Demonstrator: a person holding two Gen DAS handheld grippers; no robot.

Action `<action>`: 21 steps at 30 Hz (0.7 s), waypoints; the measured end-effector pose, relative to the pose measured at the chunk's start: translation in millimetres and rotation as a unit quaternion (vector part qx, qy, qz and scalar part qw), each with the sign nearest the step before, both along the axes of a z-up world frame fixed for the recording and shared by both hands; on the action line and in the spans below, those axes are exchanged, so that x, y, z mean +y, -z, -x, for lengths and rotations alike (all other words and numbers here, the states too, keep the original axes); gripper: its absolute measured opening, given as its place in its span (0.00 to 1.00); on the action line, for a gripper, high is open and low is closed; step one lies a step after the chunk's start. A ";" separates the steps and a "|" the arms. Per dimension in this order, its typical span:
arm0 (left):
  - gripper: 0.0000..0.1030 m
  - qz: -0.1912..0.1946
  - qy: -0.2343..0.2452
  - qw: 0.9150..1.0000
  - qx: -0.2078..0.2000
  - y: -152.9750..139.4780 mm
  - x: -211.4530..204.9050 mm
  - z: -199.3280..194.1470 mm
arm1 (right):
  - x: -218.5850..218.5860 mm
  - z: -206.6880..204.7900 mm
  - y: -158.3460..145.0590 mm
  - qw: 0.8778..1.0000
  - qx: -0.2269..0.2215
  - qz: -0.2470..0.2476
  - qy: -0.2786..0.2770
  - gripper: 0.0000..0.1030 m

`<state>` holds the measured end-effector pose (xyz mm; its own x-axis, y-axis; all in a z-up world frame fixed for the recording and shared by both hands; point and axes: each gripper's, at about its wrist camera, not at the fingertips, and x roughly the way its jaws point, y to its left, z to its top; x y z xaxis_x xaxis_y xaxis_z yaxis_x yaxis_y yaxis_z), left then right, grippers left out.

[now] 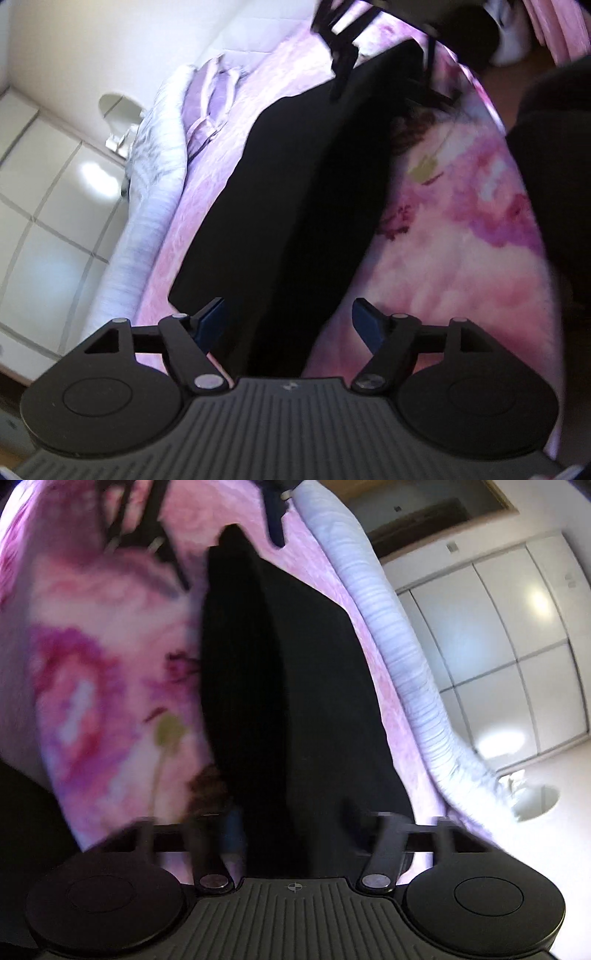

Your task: Fold clothes

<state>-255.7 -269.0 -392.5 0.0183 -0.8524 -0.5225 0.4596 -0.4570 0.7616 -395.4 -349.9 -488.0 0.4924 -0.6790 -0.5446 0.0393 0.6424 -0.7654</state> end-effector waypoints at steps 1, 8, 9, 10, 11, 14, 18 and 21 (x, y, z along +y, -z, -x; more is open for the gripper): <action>0.74 0.006 0.005 1.000 -0.016 4.4 -4.5 5.8 | -2.2 0.2 -4.5 1.000 -0.009 -0.003 0.000 0.24; 0.55 0.042 -0.004 0.992 -0.119 29.0 -38.6 14.9 | -6.0 23.9 -45.8 0.997 -0.073 -0.027 0.002 0.21; 0.47 0.030 -0.009 0.993 -0.117 30.8 -43.2 12.0 | -5.5 29.0 -44.8 0.997 -0.074 -0.031 0.003 0.21; 0.33 0.013 -0.016 0.994 -0.108 31.8 -47.1 9.4 | -4.6 33.8 -40.5 0.997 -0.073 -0.033 0.003 0.22; 0.28 0.006 -0.017 0.994 -0.104 33.6 -48.3 8.4 | -3.7 38.7 -36.1 0.997 -0.072 -0.034 0.002 0.22; 0.23 -0.001 -0.024 0.995 -0.096 36.3 -50.7 7.5 | 11.6 41.2 -12.6 0.998 -0.060 -0.005 -0.003 0.47; 0.23 -0.017 -0.042 0.997 -0.065 30.4 -59.5 4.9 | 19.2 34.1 15.4 0.999 -0.032 0.030 -0.013 0.55; 0.23 -0.032 -0.050 0.997 -0.050 23.8 -65.1 3.8 | 5.6 26.2 22.8 0.998 -0.029 0.062 0.003 0.55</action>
<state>-259.5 -334.2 -416.3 0.1562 -0.8091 -0.5665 0.4284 -0.4613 0.7770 -421.6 -344.2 -510.9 0.5165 -0.7420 -0.4274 0.0896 0.5432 -0.8348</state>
